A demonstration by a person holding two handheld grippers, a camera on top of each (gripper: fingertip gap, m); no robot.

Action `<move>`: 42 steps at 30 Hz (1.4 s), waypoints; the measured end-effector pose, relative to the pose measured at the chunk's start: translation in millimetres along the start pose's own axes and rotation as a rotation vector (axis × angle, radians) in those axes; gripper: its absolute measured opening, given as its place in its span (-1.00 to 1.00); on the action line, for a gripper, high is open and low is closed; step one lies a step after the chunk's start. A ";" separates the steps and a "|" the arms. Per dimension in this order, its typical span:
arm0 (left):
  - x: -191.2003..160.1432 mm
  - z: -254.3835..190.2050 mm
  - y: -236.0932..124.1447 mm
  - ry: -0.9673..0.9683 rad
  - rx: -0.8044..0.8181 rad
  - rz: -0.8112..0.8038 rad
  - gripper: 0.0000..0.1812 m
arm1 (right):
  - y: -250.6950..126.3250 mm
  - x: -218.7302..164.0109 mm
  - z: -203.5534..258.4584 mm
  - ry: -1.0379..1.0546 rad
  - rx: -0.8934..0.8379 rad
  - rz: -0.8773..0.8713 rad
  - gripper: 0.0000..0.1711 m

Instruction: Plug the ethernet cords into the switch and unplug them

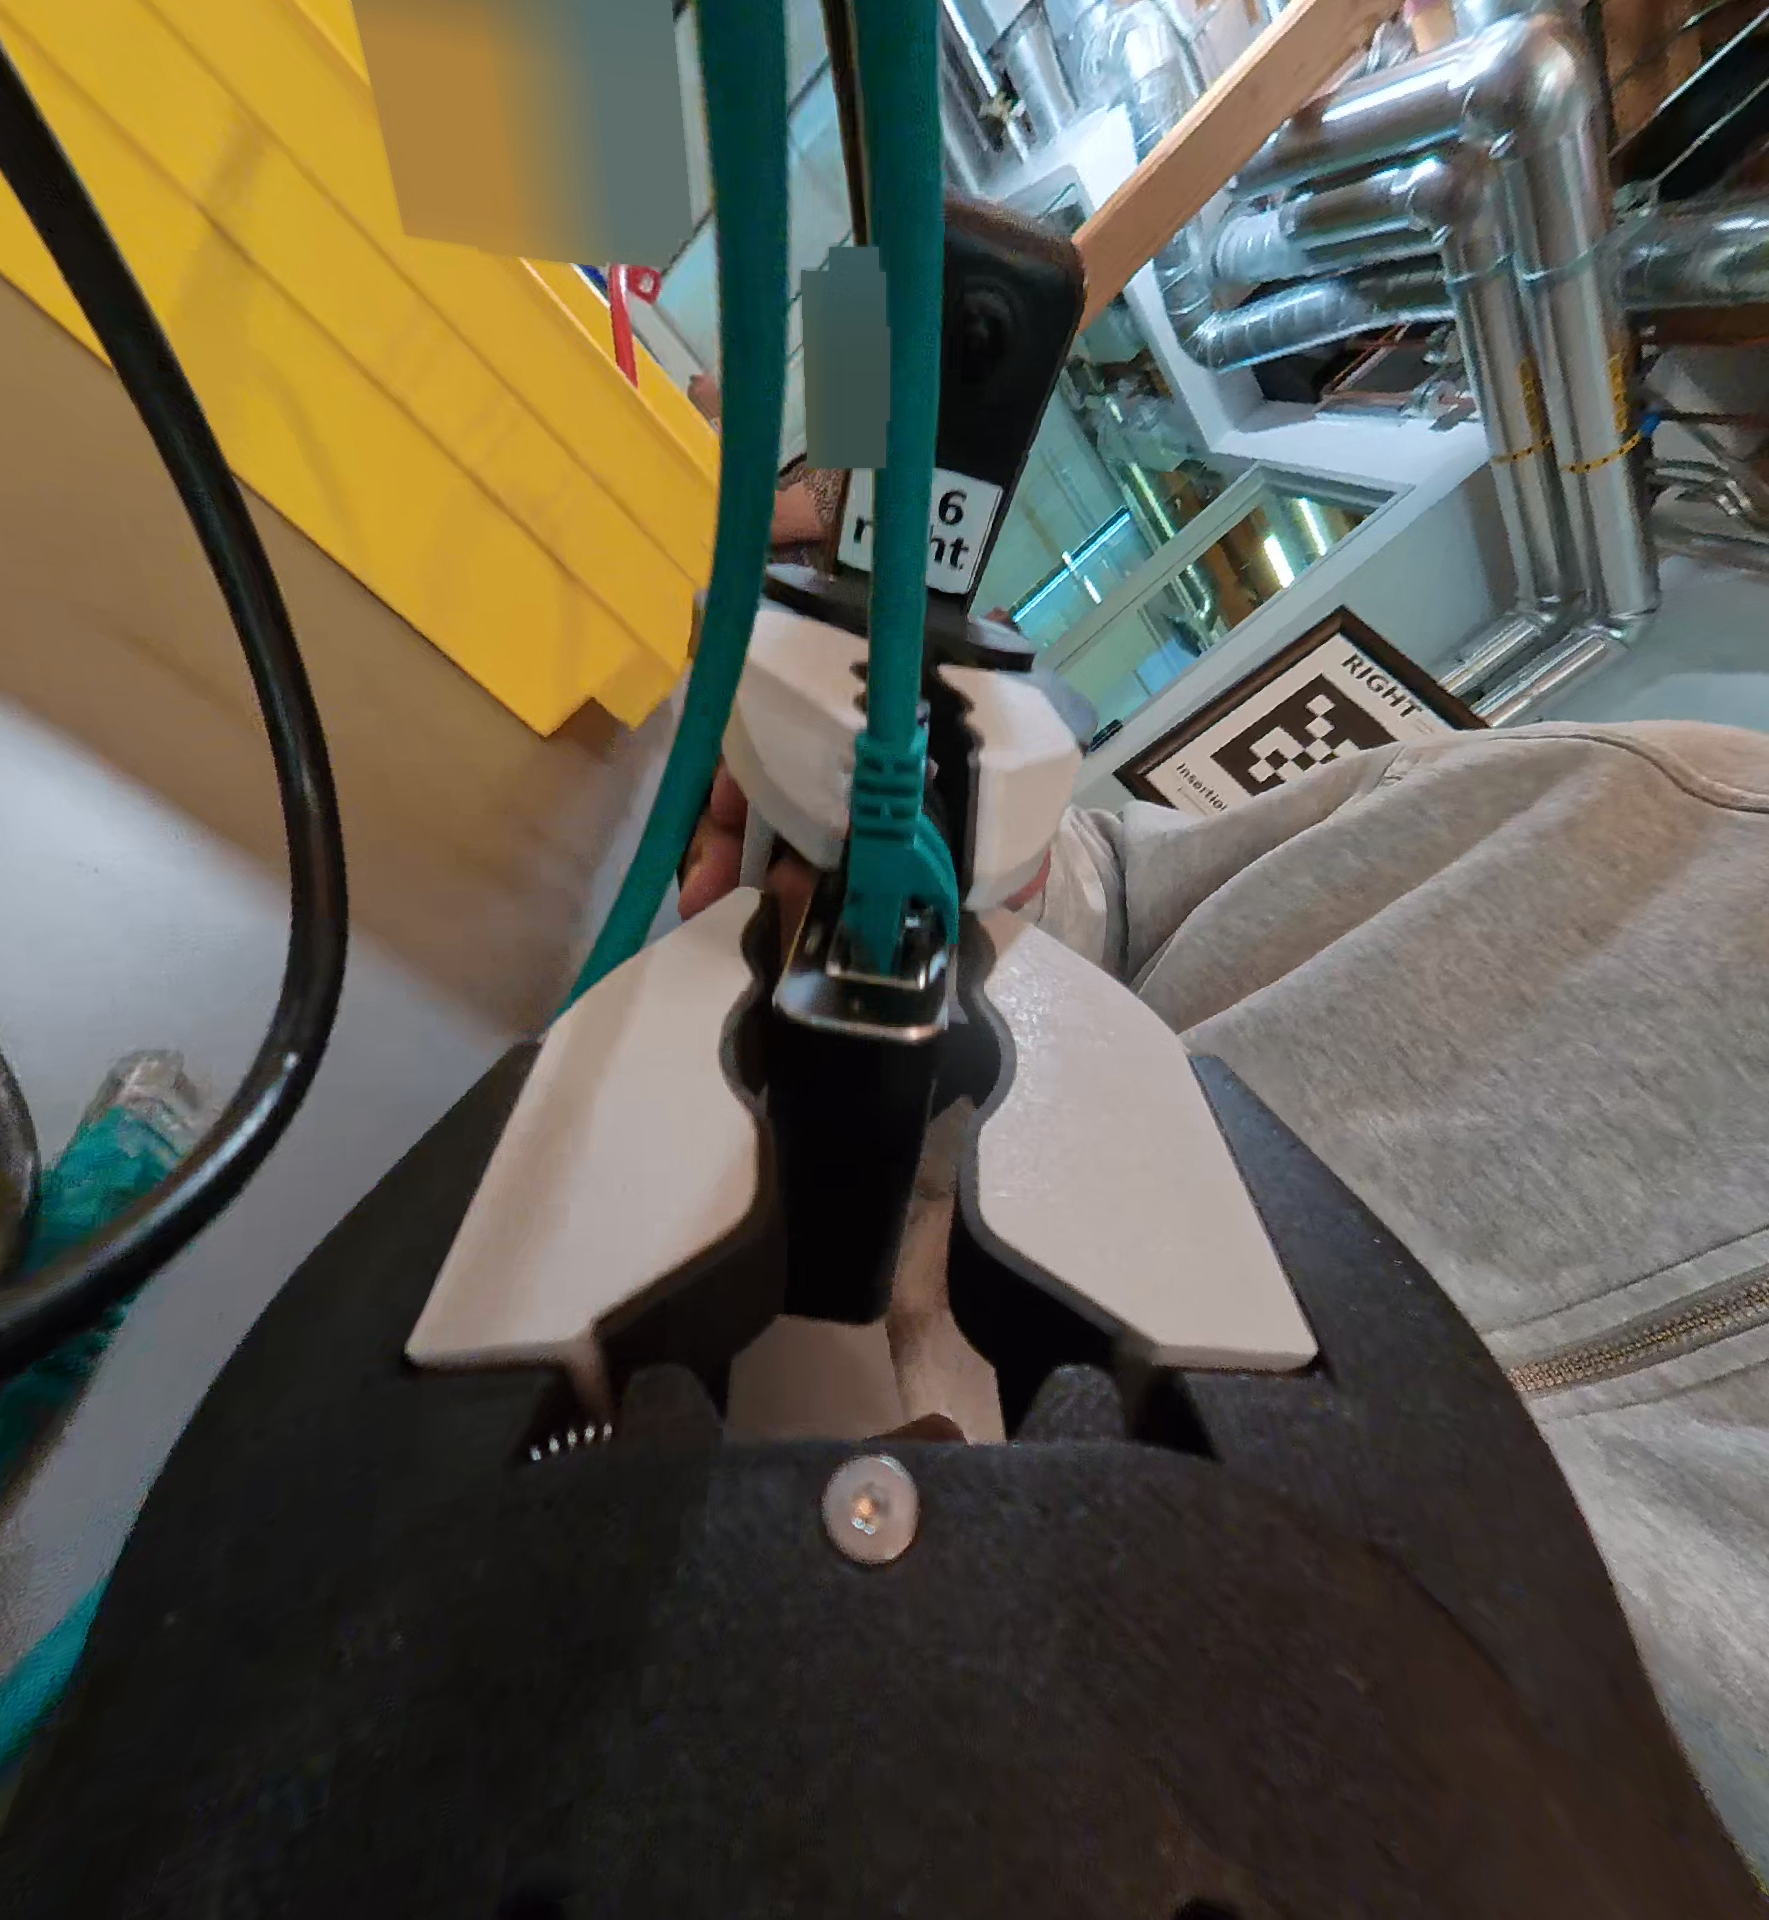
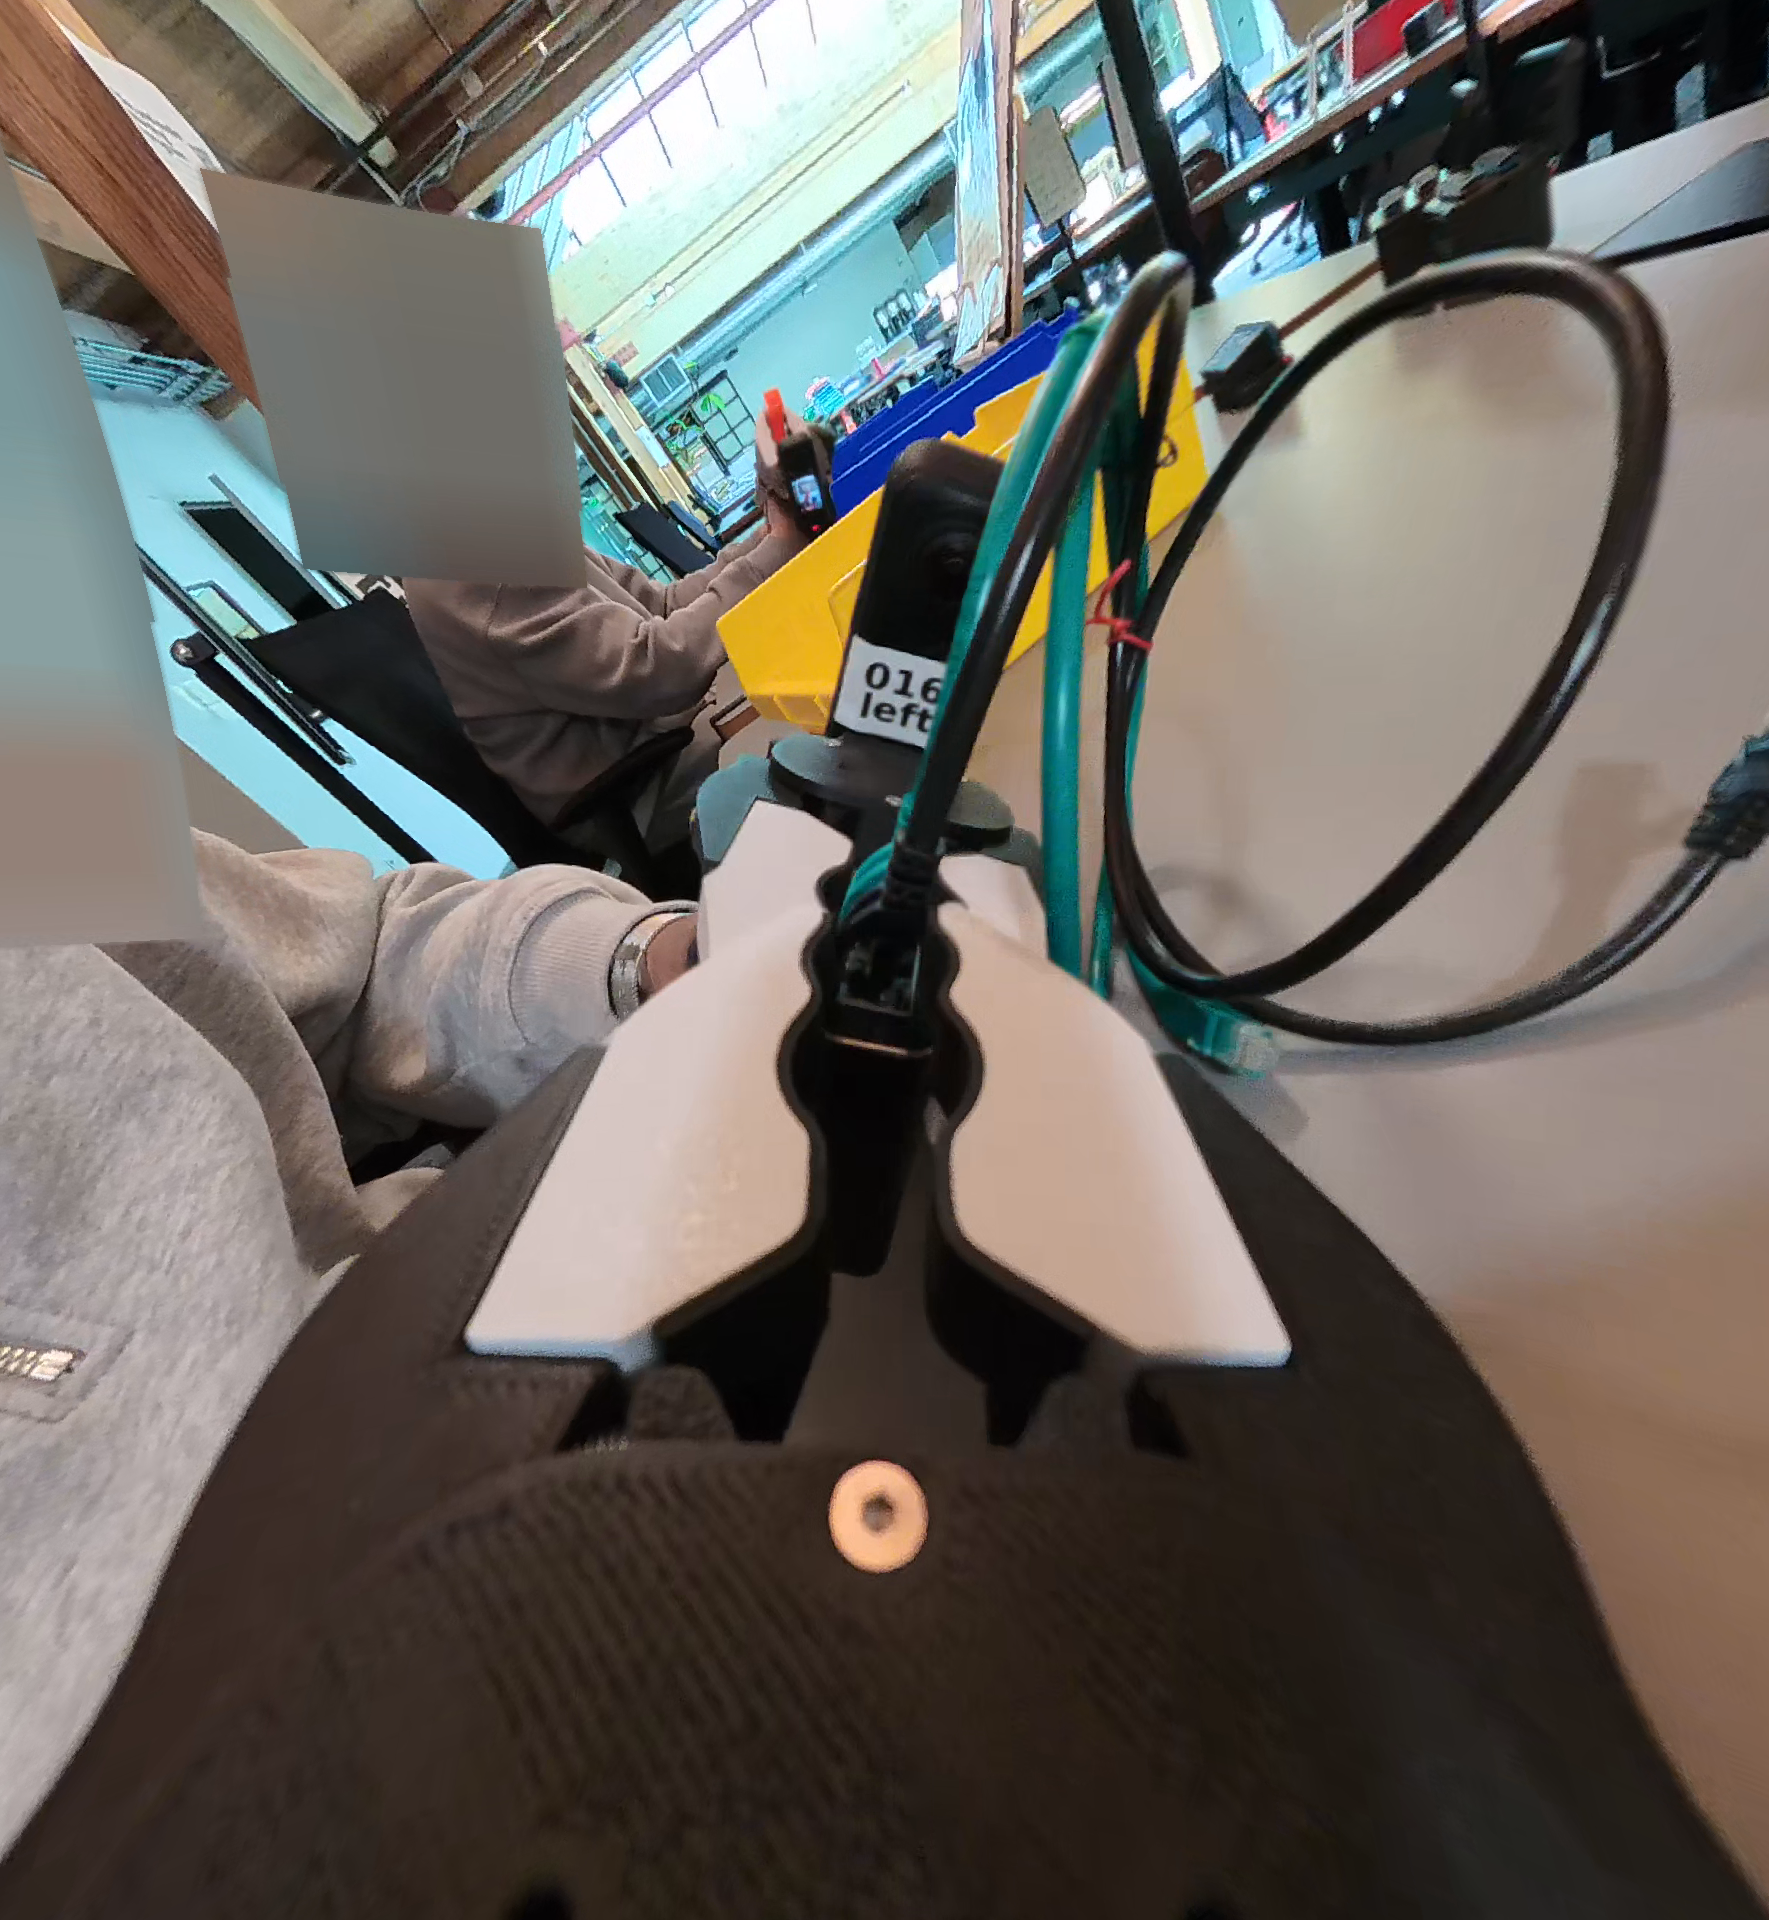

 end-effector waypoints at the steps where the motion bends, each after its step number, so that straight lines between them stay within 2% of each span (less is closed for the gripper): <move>1: 0.1 0.3 -0.6 -0.003 -0.008 -0.007 -0.68 | 1.5 -0.9 0.1 0.010 0.007 0.000 -0.82; 9: -0.1 0.1 -0.9 -0.003 -0.019 -0.010 -0.73 | 1.8 -1.0 -0.5 0.015 0.002 0.000 -0.83; 15: -0.3 0.0 0.5 0.006 0.037 -0.007 -0.73 | -0.2 -1.4 -0.4 0.019 -0.040 0.003 -0.83; 24: 5.8 -4.2 3.6 -0.074 -0.031 -0.057 -0.70 | -2.5 9.7 12.0 -0.042 -0.129 -0.038 -0.83; 33: 9.3 -16.2 3.7 -0.089 -0.099 -0.059 -0.68 | -1.4 10.0 17.8 0.138 -0.033 -0.157 -0.85; 42: 8.4 -19.9 6.3 -0.110 -0.109 -0.056 -0.68 | -5.5 14.7 27.1 0.016 -0.106 -0.106 -0.85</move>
Point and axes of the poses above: each gripper's, where its closed fingertips meet, y out along the fingers, x out of its top, z = x × y across the jaws, the point moved 10 cm from there along -y, back along the fingers, and after that the axes turned 3 degrees about z, right-handed, at the moved point
